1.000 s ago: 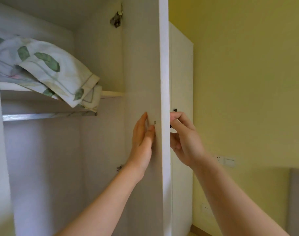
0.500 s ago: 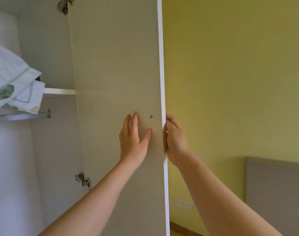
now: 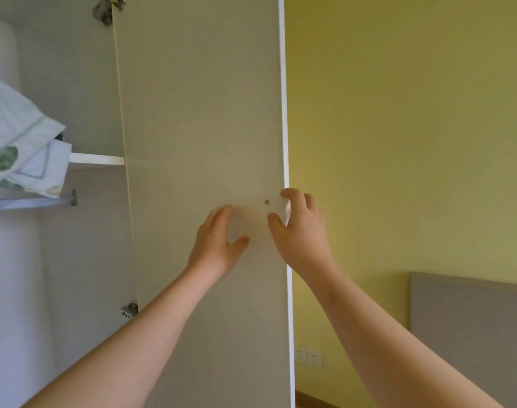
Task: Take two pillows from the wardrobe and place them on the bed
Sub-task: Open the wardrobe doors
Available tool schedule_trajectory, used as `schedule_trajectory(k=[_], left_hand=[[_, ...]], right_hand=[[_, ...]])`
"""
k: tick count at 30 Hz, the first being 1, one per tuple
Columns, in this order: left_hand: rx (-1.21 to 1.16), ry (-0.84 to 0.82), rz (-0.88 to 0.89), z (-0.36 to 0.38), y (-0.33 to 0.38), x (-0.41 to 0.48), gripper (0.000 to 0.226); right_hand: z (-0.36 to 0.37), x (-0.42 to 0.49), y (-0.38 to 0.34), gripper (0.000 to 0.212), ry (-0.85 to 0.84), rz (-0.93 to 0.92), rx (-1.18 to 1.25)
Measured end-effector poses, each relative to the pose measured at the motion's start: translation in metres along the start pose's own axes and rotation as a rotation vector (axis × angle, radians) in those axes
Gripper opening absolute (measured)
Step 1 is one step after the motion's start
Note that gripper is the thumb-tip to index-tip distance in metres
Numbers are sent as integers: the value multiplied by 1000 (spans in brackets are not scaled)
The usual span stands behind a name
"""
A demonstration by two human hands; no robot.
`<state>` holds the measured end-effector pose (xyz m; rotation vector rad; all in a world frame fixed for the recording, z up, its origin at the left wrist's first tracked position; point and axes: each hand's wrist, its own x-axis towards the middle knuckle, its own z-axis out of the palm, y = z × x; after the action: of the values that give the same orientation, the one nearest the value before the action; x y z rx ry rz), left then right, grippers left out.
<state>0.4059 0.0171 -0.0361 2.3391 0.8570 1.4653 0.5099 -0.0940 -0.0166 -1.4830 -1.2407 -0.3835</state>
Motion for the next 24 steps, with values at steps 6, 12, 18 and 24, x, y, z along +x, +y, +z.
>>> schedule_trajectory(k=[6,12,18,24], left_hand=[[145,174,-70,-91,-20,-23,34],[460,335,-70,-188,-50,-58,24],[685,490,-162,-279,-73,-97,31],[1014,535,-310,-346,-92,-105,39]], right_hand=[[24,-6,-55,27,-74,-173,46],[90,-21,-112,36,-290,-211,222],[154,-53,-174,44,-411,-226,329],[191,-77,-219,43,-489,-242,434]])
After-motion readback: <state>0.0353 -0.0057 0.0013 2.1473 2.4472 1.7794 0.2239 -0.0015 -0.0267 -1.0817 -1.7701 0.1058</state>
